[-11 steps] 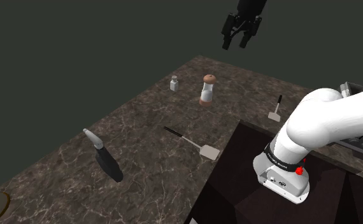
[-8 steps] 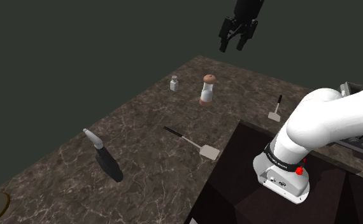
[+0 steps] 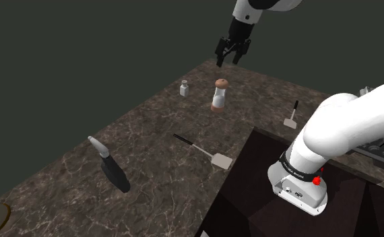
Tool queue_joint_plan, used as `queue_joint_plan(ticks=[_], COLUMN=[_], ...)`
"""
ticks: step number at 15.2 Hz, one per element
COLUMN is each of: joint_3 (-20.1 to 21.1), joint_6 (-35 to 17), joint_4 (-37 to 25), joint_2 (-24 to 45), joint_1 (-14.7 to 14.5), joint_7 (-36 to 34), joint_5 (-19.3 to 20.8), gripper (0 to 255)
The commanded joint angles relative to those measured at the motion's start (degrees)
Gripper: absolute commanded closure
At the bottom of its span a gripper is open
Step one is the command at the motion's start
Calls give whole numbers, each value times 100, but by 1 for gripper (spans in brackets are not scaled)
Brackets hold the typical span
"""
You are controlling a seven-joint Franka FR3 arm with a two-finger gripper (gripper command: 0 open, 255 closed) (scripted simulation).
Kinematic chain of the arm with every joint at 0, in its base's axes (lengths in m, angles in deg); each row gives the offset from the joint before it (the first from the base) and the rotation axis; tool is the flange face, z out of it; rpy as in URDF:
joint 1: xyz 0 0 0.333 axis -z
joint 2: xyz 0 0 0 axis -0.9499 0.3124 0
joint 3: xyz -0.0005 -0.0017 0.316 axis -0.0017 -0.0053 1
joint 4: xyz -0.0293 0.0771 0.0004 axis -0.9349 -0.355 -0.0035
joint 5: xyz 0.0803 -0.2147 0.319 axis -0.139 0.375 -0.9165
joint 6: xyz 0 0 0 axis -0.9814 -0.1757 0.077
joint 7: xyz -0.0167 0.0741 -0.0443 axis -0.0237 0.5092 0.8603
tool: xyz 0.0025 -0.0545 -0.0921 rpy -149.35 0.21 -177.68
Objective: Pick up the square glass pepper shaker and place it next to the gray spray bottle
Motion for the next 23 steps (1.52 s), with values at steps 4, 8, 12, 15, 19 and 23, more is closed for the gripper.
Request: queue_joint_plan(ticks=[4, 8, 12, 15, 19, 23], joint_3=[-188, -336, -465, -520, -483, -338], joint_6=[-1090, -1848, -2487, -2869, -3244, -3486], joint_4=[23, -158, -491, -837, -1423, -2138], joint_2=[920, 1764, 2660, 3348, 4268, 5175], joint_1=[-70, -169, -273, -322, -288, -144], joint_7=[361, 698, 1115, 1483, 1992, 2427], joint_5=[-130, -350, -708, -1069, -1603, -2062], gripper=[0, 0, 0, 0, 0, 0])
